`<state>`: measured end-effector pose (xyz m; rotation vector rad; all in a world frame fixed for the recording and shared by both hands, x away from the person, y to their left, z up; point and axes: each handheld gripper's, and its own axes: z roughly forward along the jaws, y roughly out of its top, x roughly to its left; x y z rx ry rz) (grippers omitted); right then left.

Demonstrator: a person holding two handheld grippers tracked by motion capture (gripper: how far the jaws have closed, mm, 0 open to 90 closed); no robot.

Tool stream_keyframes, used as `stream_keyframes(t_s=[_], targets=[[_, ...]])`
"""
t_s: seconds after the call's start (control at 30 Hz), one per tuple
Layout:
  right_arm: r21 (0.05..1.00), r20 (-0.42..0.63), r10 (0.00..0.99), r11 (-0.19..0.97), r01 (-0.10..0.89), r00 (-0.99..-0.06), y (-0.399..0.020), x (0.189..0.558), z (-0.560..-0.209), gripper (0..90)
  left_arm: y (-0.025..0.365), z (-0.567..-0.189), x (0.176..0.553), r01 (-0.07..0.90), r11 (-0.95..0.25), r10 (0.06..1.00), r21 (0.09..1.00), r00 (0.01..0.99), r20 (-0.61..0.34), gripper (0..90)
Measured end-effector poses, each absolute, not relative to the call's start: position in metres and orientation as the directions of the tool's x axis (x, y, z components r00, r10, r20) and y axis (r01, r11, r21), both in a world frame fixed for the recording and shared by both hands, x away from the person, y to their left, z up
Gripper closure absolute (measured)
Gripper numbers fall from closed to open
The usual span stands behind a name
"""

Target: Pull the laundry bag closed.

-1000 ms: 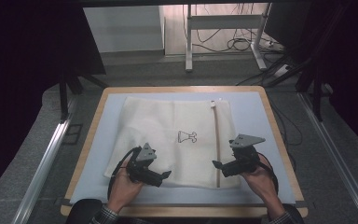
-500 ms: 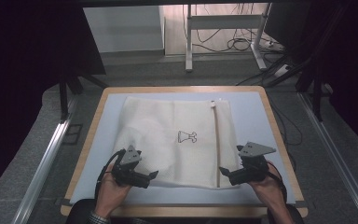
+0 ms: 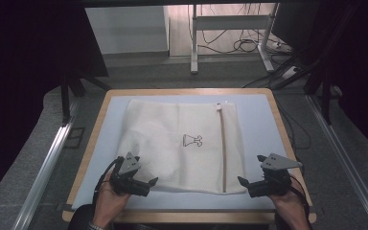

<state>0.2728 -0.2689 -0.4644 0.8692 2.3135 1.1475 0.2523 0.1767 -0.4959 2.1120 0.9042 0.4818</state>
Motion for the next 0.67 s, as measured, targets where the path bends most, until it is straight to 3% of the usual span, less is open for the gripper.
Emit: stream_keyframes(t_s=[0.67], targets=[[0.789,-0.041,0.734,0.440,0.429,-0.678,-0.297,0.259,-0.478,0.0,0.183,-0.504,0.242,0.455,-0.487,0.752,0.746,0.652,0.093,2.4]])
